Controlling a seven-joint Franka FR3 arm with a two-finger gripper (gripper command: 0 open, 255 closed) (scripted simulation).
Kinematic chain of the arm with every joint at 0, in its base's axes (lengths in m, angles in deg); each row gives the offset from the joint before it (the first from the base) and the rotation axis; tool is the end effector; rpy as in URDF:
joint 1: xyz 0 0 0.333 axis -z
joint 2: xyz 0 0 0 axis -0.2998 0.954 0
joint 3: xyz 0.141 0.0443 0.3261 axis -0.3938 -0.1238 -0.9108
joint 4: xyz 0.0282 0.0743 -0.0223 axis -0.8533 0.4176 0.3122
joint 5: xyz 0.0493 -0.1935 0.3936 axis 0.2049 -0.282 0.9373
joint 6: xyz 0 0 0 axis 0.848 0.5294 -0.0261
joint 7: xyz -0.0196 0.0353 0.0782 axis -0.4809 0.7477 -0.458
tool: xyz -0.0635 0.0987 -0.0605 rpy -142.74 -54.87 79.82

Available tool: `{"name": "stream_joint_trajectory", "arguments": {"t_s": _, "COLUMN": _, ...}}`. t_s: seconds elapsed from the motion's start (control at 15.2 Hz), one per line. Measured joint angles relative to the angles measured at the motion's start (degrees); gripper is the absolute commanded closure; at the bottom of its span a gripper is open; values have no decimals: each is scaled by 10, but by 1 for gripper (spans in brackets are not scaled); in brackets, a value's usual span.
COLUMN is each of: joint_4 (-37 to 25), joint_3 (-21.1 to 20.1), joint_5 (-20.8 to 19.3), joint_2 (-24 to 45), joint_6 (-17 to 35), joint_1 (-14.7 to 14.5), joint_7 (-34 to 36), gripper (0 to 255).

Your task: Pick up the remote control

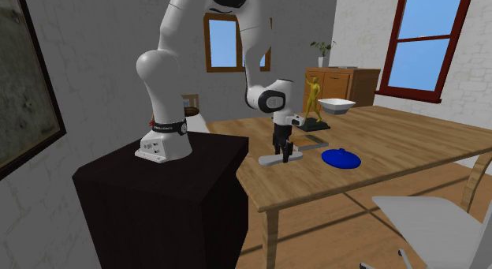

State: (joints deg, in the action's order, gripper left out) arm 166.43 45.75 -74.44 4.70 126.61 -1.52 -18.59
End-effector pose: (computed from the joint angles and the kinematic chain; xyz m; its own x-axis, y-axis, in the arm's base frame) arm 0.4459 0.2051 0.0618 0.8289 0.5594 -0.0076 0.5594 -0.8287 0.0200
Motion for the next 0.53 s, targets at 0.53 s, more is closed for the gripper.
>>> {"name": "stream_joint_trajectory", "arguments": {"t_s": 0.53, "joint_4": 17, "joint_3": -23, "joint_5": 16, "joint_2": -55, "joint_6": -40, "joint_1": 20, "joint_7": -14, "gripper": 255}}
